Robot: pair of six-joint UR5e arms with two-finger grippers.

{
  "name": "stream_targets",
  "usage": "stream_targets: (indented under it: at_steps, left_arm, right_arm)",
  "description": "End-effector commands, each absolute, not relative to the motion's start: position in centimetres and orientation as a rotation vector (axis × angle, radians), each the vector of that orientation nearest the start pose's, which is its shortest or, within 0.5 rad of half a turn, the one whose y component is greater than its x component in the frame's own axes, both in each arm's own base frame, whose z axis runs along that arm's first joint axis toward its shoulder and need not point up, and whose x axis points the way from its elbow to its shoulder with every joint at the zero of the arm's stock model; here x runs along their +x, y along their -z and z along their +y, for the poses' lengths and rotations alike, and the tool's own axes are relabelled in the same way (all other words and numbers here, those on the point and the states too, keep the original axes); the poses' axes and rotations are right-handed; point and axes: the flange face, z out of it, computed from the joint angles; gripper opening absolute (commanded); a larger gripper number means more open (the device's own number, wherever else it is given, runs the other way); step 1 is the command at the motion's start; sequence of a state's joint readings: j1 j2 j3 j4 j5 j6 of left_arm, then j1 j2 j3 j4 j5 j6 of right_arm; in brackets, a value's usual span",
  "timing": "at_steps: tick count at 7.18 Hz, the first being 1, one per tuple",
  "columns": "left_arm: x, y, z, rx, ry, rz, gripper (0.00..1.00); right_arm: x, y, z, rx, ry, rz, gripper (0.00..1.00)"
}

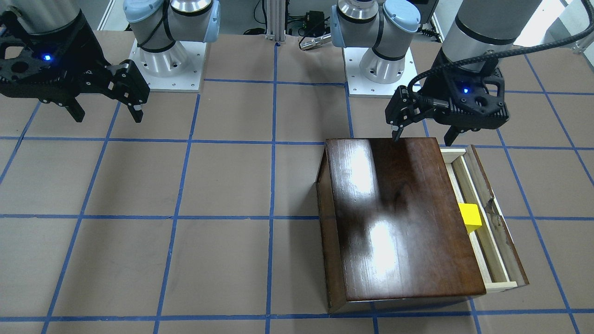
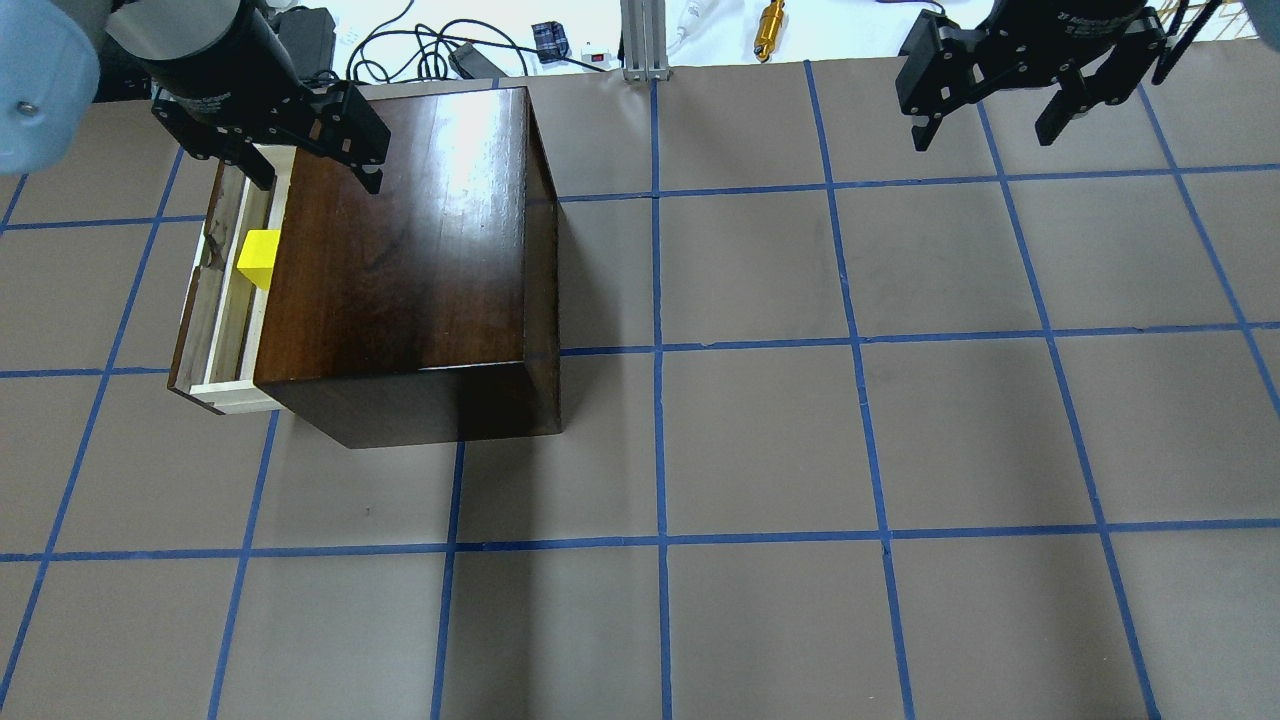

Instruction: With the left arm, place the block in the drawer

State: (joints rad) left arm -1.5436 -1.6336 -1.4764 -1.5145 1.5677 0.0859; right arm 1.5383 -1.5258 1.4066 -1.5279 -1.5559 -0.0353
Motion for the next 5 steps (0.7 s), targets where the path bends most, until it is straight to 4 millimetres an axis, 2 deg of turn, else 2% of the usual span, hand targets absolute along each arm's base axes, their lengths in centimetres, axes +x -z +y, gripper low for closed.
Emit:
stream_targets:
  at_steps: [1,2,5]
  left_arm:
    - [-13.05,-50.35,-52.86,0.010,0.123,3.136,1.00]
    - [-13.06,-50.98,-52.57,0.012,0.142,3.135,1.00]
    - [-13.07,-51.22,-52.47,0.010,0.149,3.136,1.00]
  right_arm:
    - [11.73,-54.14,-52.02,-0.003,0.118,3.127,1.00]
    - [11.82,-54.22,-51.94,-0.006,0.121,3.127,1.00]
    - [11.80,-54.22,-51.94,-0.006,0.121,3.128,1.00]
